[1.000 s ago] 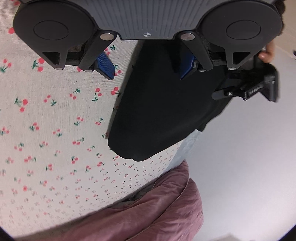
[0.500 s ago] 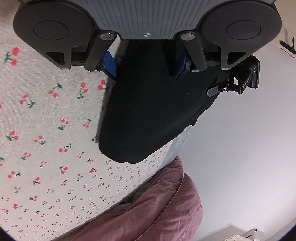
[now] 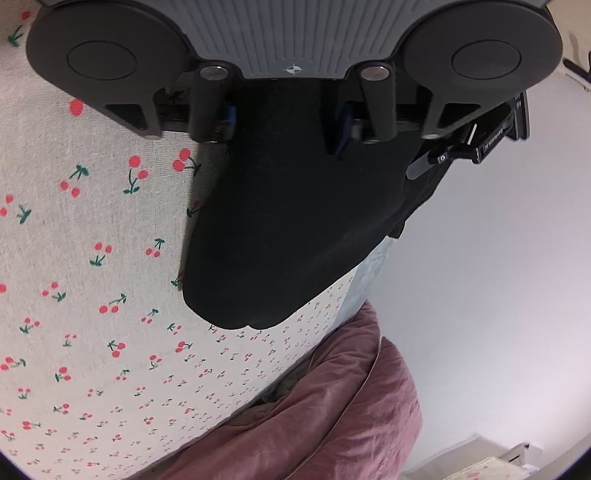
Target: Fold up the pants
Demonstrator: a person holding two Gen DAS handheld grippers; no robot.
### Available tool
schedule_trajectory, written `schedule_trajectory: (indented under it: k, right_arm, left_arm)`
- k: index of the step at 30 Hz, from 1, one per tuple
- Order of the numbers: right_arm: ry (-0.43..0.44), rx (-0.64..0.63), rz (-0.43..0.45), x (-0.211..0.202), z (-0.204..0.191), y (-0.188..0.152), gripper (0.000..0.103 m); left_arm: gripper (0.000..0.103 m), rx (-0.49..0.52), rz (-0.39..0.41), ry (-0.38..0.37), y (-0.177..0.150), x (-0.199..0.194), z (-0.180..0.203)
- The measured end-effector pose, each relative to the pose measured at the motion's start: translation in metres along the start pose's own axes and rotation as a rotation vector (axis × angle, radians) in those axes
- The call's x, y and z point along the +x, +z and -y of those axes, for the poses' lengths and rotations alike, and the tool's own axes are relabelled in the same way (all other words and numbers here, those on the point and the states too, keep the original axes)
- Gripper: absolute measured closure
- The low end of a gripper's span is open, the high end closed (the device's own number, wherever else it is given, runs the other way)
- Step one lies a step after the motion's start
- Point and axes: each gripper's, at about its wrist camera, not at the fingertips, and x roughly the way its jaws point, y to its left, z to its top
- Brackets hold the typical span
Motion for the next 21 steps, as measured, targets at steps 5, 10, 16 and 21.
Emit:
schedule_trajectory:
  k: [5,10,16,21]
  right_arm:
    - [0.03,0.039,0.026,-0.025,0.002,-0.003,0.076]
    - [0.007,0.034,0.062,-0.07,0.001,0.004,0.077]
    - [-0.057,0.048,0.038,-0.112,0.033,0.025,0.073]
    - [-0.117,0.039,0.097,-0.136,0.048,0.027,0.062]
  left_arm:
    - [0.067,0.011,0.043,-0.011,-0.011,-0.007,0.023]
    - [0.068,0.018,-0.011,-0.011,-0.03,0.01,0.048]
    - [0.065,-0.002,-0.068,-0.063,-0.057,0.038,0.062]
    - [0.025,0.038,-0.033,0.067,-0.056,0.049,0.07]
